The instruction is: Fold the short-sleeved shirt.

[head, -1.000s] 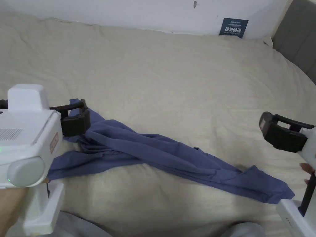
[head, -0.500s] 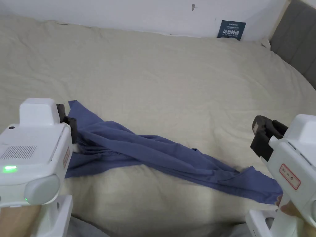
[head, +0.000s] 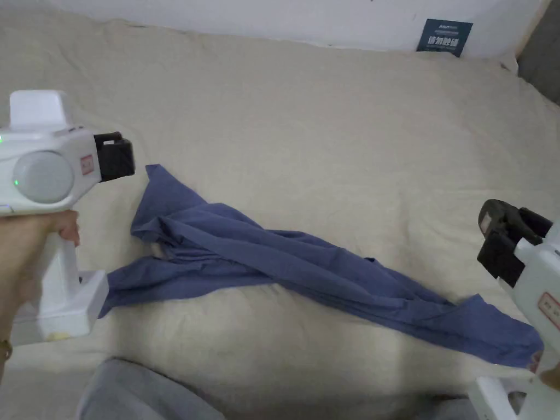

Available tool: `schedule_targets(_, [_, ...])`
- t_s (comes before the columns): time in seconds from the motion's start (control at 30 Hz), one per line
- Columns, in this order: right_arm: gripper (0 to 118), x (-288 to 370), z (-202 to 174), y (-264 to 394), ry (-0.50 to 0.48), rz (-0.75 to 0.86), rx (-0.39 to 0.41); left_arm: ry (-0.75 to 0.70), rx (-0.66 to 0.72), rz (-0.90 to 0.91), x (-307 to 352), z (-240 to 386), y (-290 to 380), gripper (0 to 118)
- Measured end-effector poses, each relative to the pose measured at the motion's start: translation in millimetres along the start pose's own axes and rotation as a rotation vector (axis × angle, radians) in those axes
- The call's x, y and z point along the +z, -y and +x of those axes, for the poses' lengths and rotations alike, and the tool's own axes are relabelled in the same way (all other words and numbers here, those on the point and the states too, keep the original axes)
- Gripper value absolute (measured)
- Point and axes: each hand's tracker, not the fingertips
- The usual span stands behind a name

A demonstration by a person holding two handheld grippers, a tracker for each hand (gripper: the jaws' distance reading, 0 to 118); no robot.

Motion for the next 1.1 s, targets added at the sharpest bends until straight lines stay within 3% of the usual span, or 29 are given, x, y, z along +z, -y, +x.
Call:
schedule_targets(0.03, [1, -1.0, 0.0, -0.3, 0.003, -0.005, 0.005, 0.022, -0.003, -0.036, -14.3, -2.5, -5.8, 111])
schedule_targets(0.07, [1, -2.0, 0.3, -0.1, 0.006, -0.011, 0.010, 0.027, -0.019, -0.046, -22.5, -2.8, -8.5, 118])
schedule_targets(0.4, [1, -21.5, 10.7, 8.9, 0.070, -0.104, 0.008, 0.042, 0.005, -0.402, -156.4, 17.1, -8.9, 118])
schedule_targets(0.83, [1, -61.6, 9.6, 26.5, 0.180, -0.267, -0.017, 0.022, -0.069, -0.482, -299.0, 63.3, -14.3, 118])
schedule_targets(0.87, [1, -64.5, 8.6, 27.1, 0.188, -0.274, -0.014, 0.013, -0.075, -0.490, -307.7, 65.0, -12.6, 115])
schedule_targets(0.97, [1, -73.5, 11.7, 29.3, 0.195, -0.291, -0.008, -0.005, -0.098, -0.531, -329.2, 69.6, -5.5, 89])
schedule_targets(1.07, [1, -78.2, 10.8, 23.0, 0.199, -0.298, 0.006, 0.023, -0.057, -0.570, -328.2, 64.7, -6.1, 80])
schedule_targets(1.1, [1, -79.1, 11.7, 21.2, 0.203, -0.297, 0.011, 0.032, -0.053, -0.578, -326.7, 64.9, -9.1, 68])
